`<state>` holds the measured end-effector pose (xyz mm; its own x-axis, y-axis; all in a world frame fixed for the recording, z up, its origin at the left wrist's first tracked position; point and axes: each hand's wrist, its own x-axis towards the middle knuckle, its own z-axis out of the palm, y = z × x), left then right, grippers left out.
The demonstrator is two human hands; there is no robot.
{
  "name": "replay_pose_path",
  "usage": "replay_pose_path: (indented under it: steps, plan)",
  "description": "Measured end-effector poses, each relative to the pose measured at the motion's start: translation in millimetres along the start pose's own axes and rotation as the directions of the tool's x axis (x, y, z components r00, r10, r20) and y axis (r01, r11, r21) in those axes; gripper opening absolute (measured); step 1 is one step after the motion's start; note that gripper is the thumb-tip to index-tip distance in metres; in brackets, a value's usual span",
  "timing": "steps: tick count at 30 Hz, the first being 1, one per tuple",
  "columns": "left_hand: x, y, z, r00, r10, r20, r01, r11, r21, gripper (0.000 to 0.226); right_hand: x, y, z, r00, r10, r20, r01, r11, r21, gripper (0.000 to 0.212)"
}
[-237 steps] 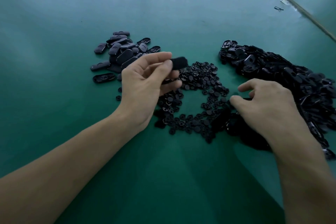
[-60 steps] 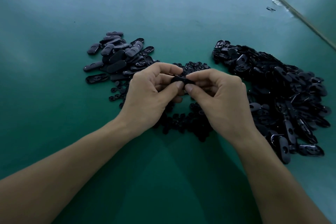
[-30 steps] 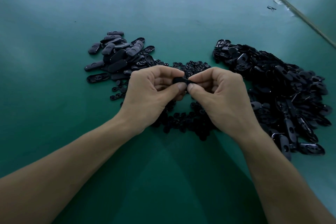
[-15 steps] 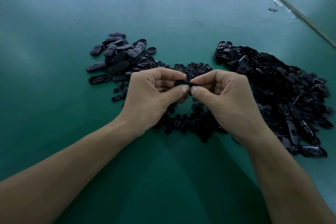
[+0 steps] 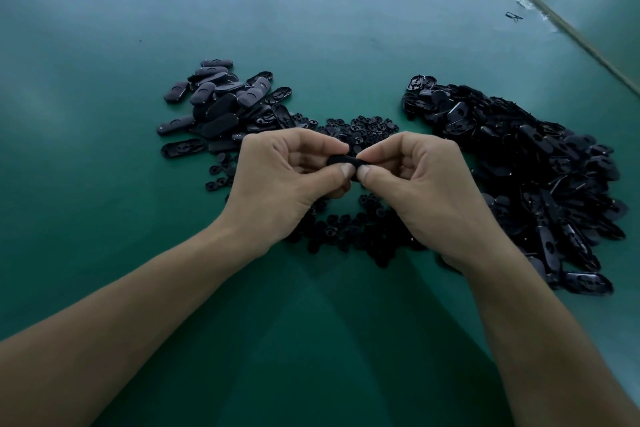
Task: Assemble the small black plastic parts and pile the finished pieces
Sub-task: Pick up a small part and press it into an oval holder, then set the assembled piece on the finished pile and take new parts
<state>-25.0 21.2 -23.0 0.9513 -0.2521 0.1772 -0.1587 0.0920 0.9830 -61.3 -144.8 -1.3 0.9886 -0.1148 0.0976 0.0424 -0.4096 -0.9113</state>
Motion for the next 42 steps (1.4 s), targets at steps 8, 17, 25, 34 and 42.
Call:
replay_pose_path:
  steps: [8, 17, 25, 34, 42]
  plan:
    - [0, -3, 0, 1.0, -0.003, -0.012, 0.003, 1.0, -0.023, 0.021, -3, -1, -5, 0.998, -0.053, 0.029, 0.053, 0.998, 0.024, 0.012]
    - [6, 0, 0, 0.988, -0.05, -0.144, 0.008, 0.96, -0.282, 0.018, 12, 6, -12, 0.973, -0.011, -0.229, -0.108, 0.86, -0.5, 0.032]
    - [22, 2, -11, 0.936, -0.193, -0.295, 0.058, 0.91, -0.411, 0.025, 46, 5, -33, 0.918, 0.234, -0.32, -0.396, 0.499, -0.771, 0.053]
    - [27, 1, -17, 0.921, -0.161, -0.355, 0.082, 0.971, -0.226, 0.088, 44, 14, -35, 0.954, 0.03, -0.299, -0.283, 0.418, -0.863, 0.038]
    - [20, 0, -14, 0.95, -0.066, -0.304, 0.016, 0.986, -0.166, 0.06, 36, 9, -37, 0.904, -0.186, -0.386, -0.184, 0.644, -0.743, 0.043]
